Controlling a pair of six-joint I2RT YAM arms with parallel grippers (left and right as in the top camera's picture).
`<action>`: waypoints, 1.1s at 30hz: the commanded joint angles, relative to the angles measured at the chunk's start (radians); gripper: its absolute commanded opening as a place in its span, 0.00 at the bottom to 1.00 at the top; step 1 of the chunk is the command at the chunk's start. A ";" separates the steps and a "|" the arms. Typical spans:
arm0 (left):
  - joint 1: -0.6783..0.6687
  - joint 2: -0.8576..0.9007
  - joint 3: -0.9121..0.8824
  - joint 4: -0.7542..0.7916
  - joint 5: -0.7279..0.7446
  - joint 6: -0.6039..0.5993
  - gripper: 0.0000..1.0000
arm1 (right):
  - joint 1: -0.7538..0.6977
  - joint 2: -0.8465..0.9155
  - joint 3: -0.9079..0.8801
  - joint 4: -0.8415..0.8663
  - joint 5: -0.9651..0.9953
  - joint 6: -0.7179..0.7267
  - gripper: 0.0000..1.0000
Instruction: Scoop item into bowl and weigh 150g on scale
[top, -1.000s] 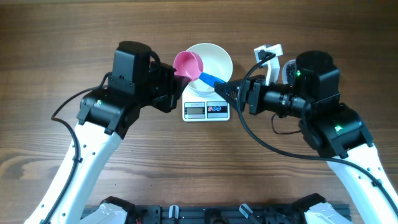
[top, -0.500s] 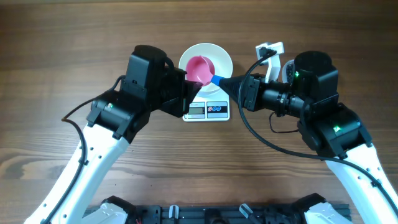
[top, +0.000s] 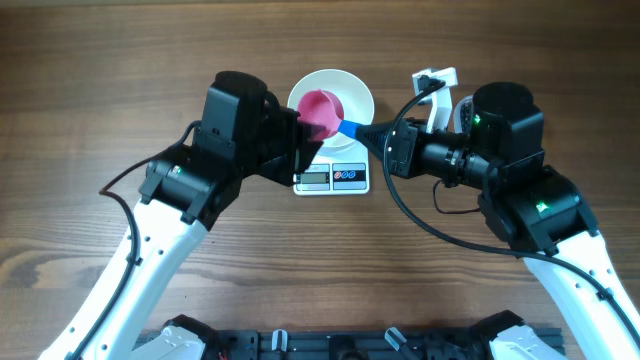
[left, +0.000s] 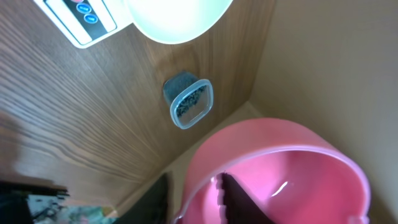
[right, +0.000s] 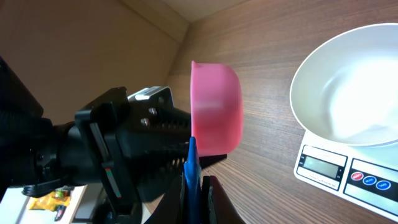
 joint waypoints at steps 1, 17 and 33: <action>-0.006 0.006 0.002 0.002 -0.004 0.002 0.56 | 0.005 0.000 0.016 0.002 0.009 0.005 0.04; -0.005 0.006 0.002 -0.009 -0.066 0.516 0.79 | -0.218 0.000 0.016 -0.045 0.032 -0.064 0.04; -0.095 0.194 0.002 -0.095 -0.177 1.251 0.04 | -0.271 -0.001 0.016 -0.132 0.113 -0.116 0.04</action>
